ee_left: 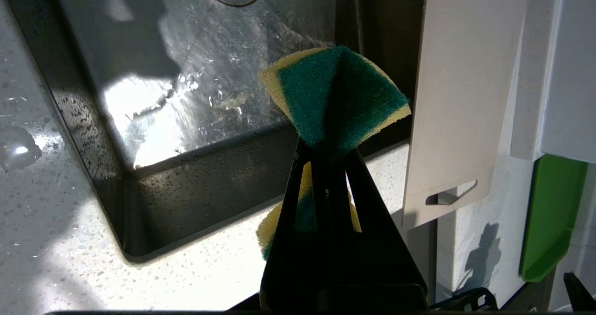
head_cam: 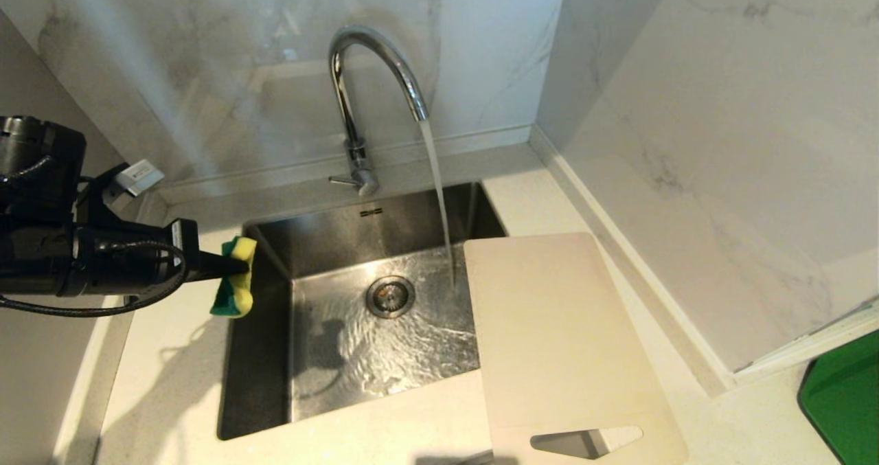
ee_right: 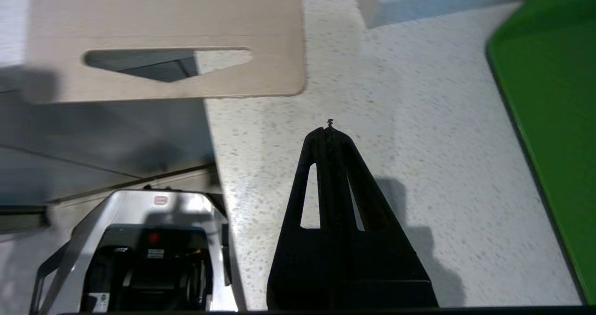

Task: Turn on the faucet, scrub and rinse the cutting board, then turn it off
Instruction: Put down the cleaning cloth

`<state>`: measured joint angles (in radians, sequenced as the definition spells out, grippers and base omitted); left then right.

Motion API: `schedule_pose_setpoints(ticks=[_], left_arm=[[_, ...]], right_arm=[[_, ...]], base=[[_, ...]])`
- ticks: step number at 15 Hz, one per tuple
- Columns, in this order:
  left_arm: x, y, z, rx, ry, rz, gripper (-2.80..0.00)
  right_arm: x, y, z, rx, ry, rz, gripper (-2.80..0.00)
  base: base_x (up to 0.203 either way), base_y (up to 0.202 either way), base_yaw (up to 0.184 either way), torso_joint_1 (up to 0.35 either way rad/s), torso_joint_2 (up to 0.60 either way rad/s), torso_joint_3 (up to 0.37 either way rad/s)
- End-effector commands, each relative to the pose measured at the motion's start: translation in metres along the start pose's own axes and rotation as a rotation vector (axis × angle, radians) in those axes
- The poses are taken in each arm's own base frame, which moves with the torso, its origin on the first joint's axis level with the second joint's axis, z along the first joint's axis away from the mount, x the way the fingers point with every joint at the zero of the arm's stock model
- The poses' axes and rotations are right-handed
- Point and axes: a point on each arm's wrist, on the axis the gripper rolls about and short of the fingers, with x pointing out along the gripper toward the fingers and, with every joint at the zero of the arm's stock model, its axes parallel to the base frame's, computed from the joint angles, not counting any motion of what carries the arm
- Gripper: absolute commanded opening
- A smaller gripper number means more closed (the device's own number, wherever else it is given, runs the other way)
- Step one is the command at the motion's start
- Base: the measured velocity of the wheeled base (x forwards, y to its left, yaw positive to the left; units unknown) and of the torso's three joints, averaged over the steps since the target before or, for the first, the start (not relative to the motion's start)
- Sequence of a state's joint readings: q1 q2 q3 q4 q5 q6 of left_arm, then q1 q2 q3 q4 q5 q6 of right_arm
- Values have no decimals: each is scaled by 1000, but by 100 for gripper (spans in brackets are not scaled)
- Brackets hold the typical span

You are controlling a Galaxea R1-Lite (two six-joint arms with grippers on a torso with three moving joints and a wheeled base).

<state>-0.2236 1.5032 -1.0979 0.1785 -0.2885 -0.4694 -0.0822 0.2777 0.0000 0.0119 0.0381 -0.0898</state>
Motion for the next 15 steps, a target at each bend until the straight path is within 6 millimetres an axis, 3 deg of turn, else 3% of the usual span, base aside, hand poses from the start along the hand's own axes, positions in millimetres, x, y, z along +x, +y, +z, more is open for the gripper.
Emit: schedule_pose_setpoints(ticks=[1, 6, 15], left_arm=[[0, 0, -1, -4, 4, 0, -280], [2, 1, -2, -4, 10, 5, -280], [13, 17, 8, 9, 75, 119, -280]], right_arm=[[-5, 0, -2, -22, -76, 67, -280], [-19, 0, -10, -3, -283, 60, -280], [-19, -1, -9, 55, -282, 41, -280]], base=[[0, 0, 0, 0, 0, 0], [0, 0, 0, 0, 0, 0], [0, 0, 0, 0, 0, 0]])
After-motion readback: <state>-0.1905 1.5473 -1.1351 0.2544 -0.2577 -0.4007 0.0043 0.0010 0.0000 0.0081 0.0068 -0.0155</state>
